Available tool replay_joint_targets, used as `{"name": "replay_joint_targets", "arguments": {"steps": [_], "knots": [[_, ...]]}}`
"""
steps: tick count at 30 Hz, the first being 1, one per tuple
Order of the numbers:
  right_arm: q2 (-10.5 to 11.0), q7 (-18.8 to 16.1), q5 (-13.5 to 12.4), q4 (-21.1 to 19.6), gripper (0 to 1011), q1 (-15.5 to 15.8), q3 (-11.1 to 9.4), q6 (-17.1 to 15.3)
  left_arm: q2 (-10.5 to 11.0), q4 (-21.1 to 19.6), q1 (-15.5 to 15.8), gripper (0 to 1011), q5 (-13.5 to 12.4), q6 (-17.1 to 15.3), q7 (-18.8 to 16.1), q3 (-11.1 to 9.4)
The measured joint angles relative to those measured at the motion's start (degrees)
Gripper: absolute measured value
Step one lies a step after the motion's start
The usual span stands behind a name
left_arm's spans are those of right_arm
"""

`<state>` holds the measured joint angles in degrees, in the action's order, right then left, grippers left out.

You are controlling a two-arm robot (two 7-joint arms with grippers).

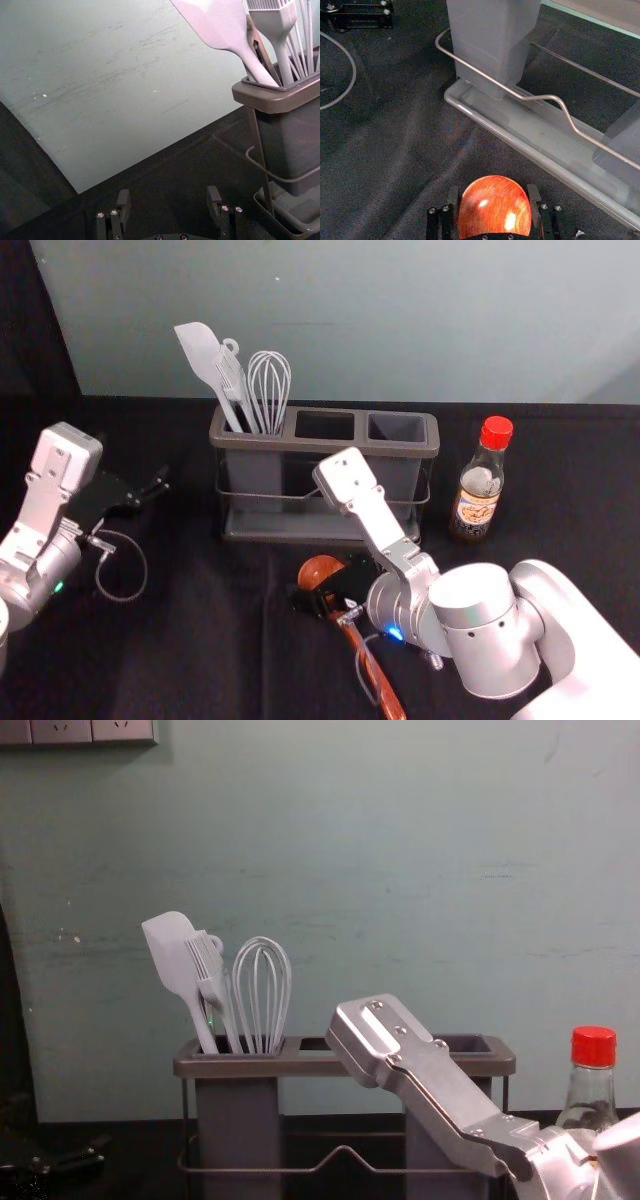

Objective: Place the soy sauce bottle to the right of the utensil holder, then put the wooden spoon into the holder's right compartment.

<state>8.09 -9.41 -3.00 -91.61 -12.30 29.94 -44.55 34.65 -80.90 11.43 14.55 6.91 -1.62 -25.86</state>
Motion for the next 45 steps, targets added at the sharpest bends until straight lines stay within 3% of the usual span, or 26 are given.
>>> {"name": "replay_joint_targets", "arguments": {"steps": [4, 10, 18, 19, 21, 28, 38, 45], "knots": [[0.11, -0.01, 0.00, -0.34, 834, 0.17, -0.03, 0.16, 0.00, 0.00, 0.00, 1005, 0.00, 0.00, 0.00, 0.00], [1.69, -2.02, 0.23, -4.68, 834, 1.97, -0.84, 3.93, 0.00, 0.00, 0.00, 1005, 0.00, 0.00, 0.00, 0.00], [5.07, -5.74, -0.33, -12.51, 834, 5.97, -3.35, 14.76, 0.00, 0.00, 0.00, 1005, -0.01, 0.00, 0.00, 0.00], [5.07, -5.74, -0.33, -12.51, 834, 5.97, -3.35, 14.76, 0.00, 0.00, 0.00, 1005, 0.00, 0.00, 0.00, 0.00], [6.09, -6.91, -0.69, -14.99, 834, 7.38, -4.67, 18.46, 0.00, 0.00, 0.00, 1005, 0.00, 0.00, 0.00, 0.00], [7.59, -7.86, -1.17, -18.73, 834, 9.63, -6.61, 23.73, 0.00, 0.00, 0.00, 1005, 0.00, 0.00, 0.00, 0.00], [8.37, -7.86, -2.78, -22.67, 834, 11.70, -8.74, 28.51, 0.00, 0.00, 0.00, 1005, 0.00, 0.00, 0.00, 0.00], [8.55, -7.90, -5.64, -25.02, 834, 10.53, -10.96, 28.28, 0.00, 0.00, 0.00, 1005, 0.00, 0.00, 0.00, 0.00]]}}
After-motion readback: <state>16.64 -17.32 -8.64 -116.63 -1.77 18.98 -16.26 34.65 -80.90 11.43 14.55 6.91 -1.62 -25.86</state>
